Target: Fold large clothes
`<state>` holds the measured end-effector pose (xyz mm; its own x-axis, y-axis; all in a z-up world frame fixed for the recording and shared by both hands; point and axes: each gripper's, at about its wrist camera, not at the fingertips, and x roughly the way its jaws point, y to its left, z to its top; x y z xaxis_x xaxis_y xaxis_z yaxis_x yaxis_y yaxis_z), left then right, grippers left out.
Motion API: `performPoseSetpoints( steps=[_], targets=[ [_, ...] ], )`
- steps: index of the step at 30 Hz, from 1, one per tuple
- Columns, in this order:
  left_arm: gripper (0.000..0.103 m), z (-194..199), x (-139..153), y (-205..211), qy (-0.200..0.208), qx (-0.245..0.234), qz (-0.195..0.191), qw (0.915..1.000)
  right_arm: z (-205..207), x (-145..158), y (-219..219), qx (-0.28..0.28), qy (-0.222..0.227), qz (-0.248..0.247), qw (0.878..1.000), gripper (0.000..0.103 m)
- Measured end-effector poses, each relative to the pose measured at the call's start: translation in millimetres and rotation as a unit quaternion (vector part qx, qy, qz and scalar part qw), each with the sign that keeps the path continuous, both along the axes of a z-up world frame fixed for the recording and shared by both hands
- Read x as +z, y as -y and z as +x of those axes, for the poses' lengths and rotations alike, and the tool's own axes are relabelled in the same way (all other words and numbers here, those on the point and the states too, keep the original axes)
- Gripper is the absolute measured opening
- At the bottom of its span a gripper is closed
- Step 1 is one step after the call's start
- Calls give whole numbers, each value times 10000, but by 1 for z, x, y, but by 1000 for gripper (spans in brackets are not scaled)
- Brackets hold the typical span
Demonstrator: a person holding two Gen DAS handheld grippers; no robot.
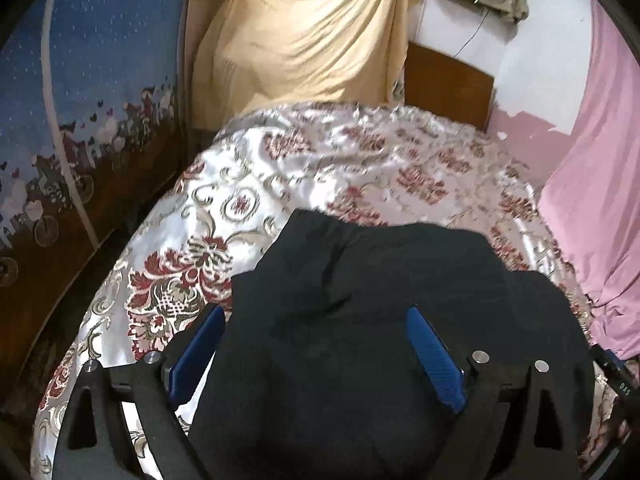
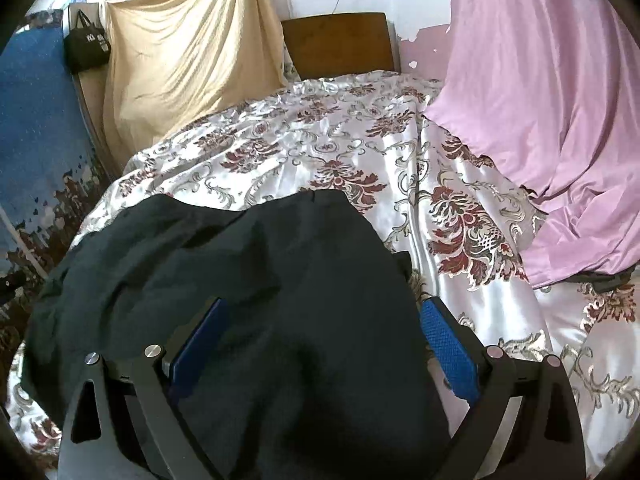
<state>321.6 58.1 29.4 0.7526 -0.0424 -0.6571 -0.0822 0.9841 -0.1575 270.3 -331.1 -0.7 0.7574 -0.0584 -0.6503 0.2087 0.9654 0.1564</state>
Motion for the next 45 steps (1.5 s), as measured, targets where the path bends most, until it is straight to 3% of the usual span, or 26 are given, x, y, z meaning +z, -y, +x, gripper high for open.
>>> performPoseSetpoints(
  steps=[3,18,33,39,45],
  targets=[
    [95,-13,10,10,199,-100,57,9997,-8,2,-5,108,22,185,9998,95],
    [95,-77,24,62,646,-726,485,9941,-62,39,-49,415,662,3,9969,95],
    [95,-140,33,63,1243,-755,801,9861,-125,70,-104,704,1164,-637,9887,95],
    [95,-162,37,56,1368,-701,775,9851,-151,78,-119,745,1483,-739,9834,95],
    [96,-183,40,56,1513,-682,846,9825,-171,81,-126,730,1514,-649,9836,95]
  ],
)
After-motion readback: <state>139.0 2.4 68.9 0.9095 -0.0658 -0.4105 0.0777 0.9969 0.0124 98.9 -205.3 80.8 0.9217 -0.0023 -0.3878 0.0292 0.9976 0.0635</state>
